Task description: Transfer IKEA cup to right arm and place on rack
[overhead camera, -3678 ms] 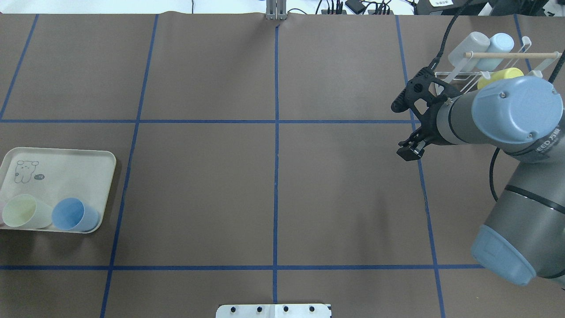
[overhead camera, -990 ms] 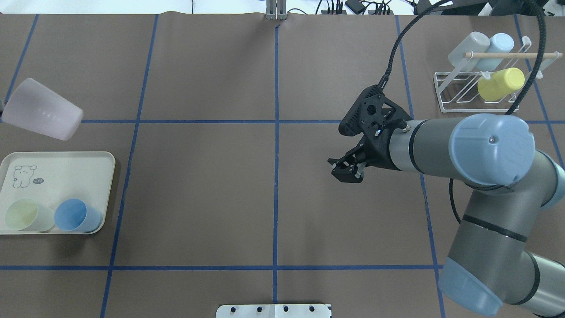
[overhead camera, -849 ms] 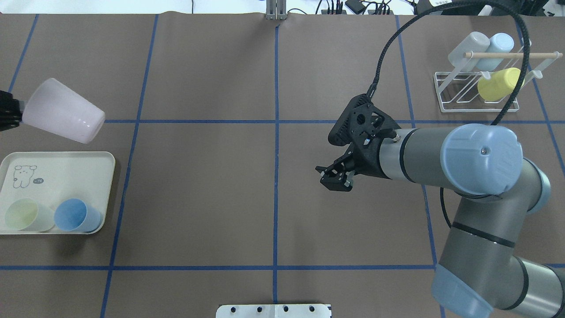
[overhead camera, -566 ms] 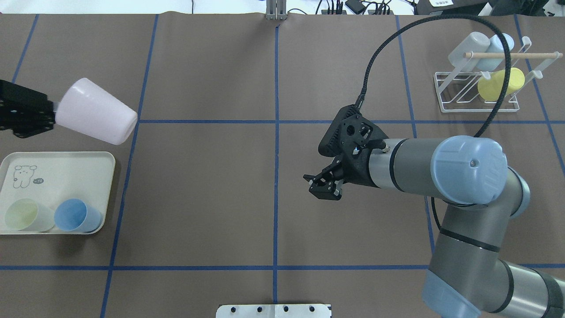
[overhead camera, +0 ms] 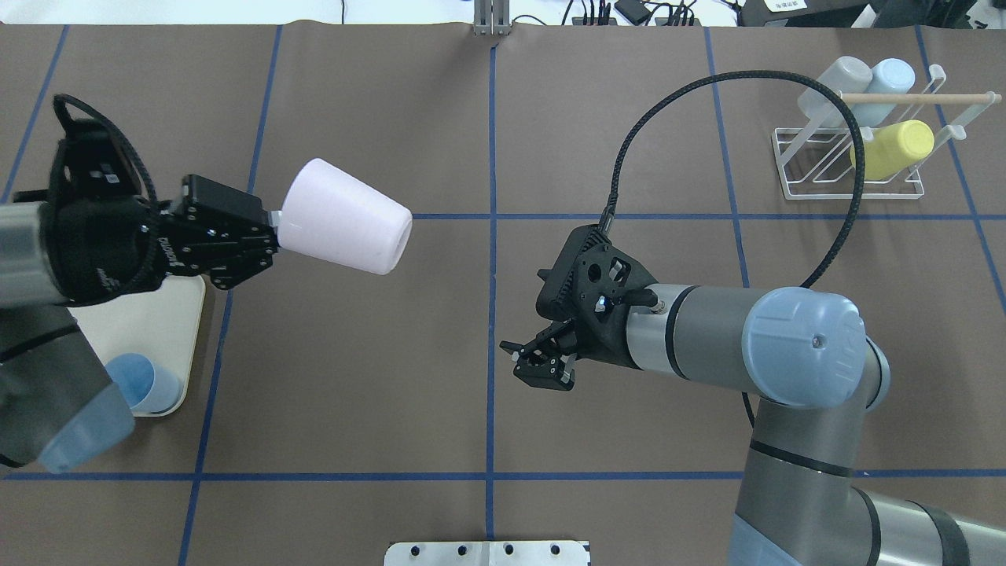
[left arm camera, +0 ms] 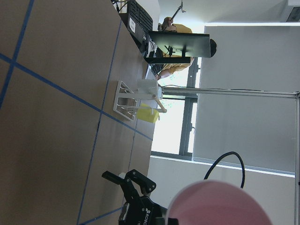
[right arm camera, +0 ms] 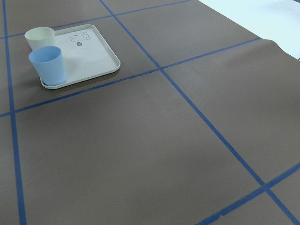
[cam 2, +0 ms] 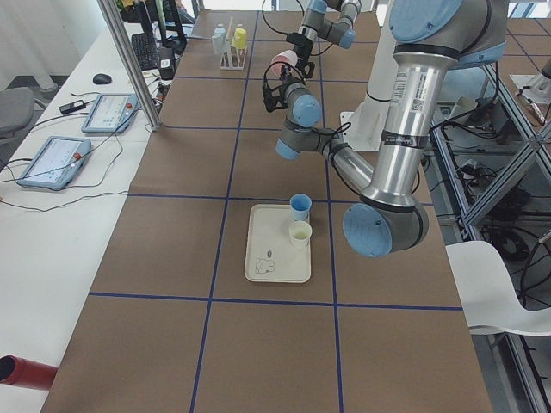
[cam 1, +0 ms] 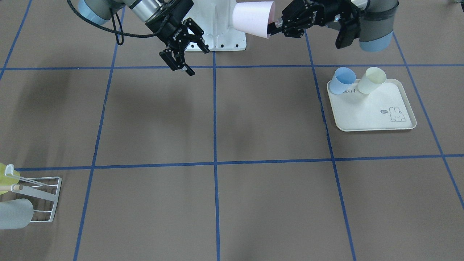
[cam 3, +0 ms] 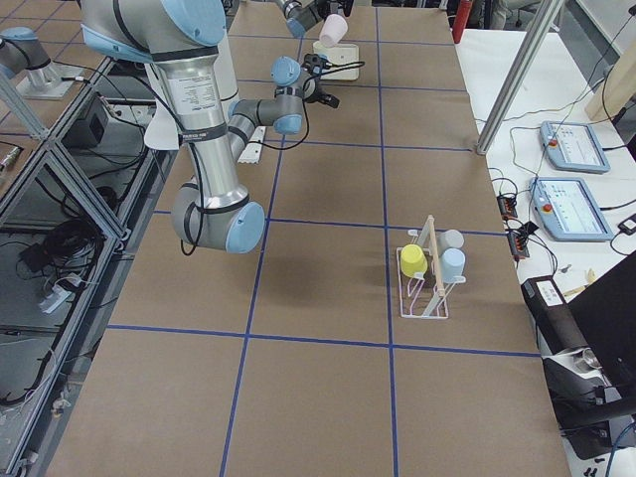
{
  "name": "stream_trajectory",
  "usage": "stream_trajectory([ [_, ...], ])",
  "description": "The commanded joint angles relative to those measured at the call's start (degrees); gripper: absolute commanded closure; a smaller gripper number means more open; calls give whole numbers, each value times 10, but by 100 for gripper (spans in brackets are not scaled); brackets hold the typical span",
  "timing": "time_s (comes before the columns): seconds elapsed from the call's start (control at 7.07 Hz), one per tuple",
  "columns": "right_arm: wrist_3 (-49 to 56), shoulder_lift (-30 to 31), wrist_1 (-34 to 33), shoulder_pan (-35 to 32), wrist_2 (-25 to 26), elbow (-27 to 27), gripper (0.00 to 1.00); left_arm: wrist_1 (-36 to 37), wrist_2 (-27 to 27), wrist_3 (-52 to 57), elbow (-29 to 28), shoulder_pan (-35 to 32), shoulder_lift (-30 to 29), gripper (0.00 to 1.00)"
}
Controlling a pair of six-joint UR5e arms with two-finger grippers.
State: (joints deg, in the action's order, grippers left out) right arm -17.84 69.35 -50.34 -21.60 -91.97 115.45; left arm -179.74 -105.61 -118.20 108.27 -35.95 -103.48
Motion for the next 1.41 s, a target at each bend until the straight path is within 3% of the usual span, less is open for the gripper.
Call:
stream_trajectory([
  [0.0,0,-1,17,10,3,4,1,1,20,2,-42,16,-29,100],
  [0.28,0,-2,59,16,4,5,1,1,22,3,-59,25,-38,100],
  [1.27,3,-3,60,16,0,8,0,1,36,85,-70,73,-38,100],
])
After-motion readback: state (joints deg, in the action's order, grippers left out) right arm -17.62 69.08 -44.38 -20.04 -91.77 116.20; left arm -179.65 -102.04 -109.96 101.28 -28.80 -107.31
